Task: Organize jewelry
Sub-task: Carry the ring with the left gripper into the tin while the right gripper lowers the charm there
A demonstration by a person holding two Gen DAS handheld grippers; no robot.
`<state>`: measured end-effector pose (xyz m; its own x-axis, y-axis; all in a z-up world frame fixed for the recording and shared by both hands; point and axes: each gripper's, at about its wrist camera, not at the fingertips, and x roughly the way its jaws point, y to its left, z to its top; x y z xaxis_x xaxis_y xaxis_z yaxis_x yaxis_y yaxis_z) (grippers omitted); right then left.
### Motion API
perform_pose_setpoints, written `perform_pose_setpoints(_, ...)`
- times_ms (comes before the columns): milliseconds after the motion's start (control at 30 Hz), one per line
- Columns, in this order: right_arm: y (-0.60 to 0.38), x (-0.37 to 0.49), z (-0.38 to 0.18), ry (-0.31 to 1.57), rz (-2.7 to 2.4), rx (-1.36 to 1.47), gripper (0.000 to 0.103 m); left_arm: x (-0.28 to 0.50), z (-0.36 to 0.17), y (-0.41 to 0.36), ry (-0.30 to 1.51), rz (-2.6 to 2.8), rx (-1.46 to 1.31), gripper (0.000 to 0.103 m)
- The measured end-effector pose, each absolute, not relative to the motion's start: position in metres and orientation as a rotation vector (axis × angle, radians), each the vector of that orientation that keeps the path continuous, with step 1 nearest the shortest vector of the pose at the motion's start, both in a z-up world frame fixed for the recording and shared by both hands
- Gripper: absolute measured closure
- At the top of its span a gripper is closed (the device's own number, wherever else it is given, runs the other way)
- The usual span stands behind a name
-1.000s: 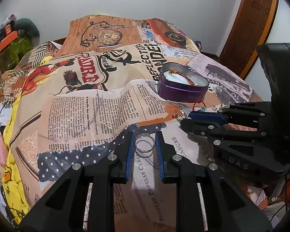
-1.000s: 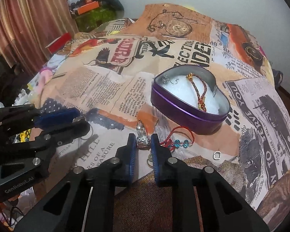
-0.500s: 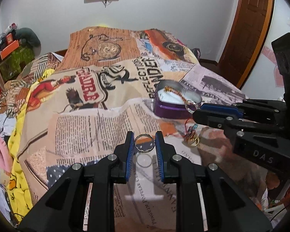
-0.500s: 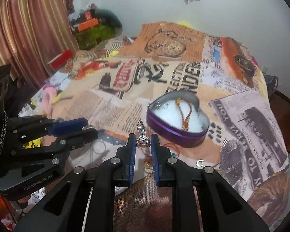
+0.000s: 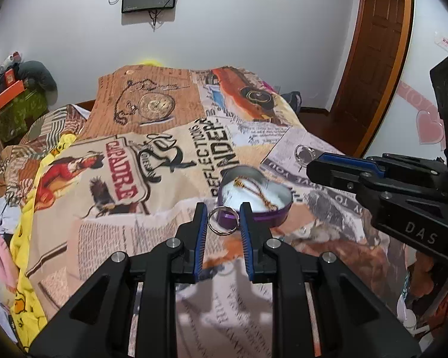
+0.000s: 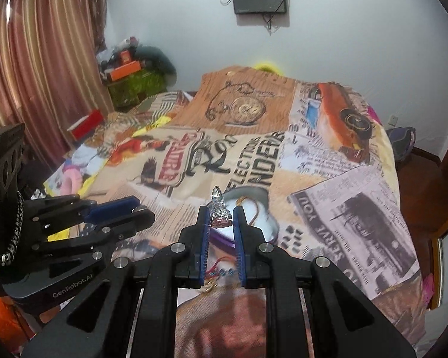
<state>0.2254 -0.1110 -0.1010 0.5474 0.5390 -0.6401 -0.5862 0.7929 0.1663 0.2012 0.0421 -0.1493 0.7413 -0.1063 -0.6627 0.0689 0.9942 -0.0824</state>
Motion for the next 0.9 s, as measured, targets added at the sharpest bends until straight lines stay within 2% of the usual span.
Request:
perform_pose_setpoints(367, -0.117, 0.254, -0.118, 0.756, 0.647, -0.014, 0.089, 0.237, -0.158, 0.033, 0.738, -0.11, -0.063, 0.082)
perform_pose_setpoints(900, -0.11, 0.296, -0.15, 0.863, 0.686, -0.01, 0.089, 0.279, -0.197, 0.031, 0.868, -0.184, -0.14, 0.082)
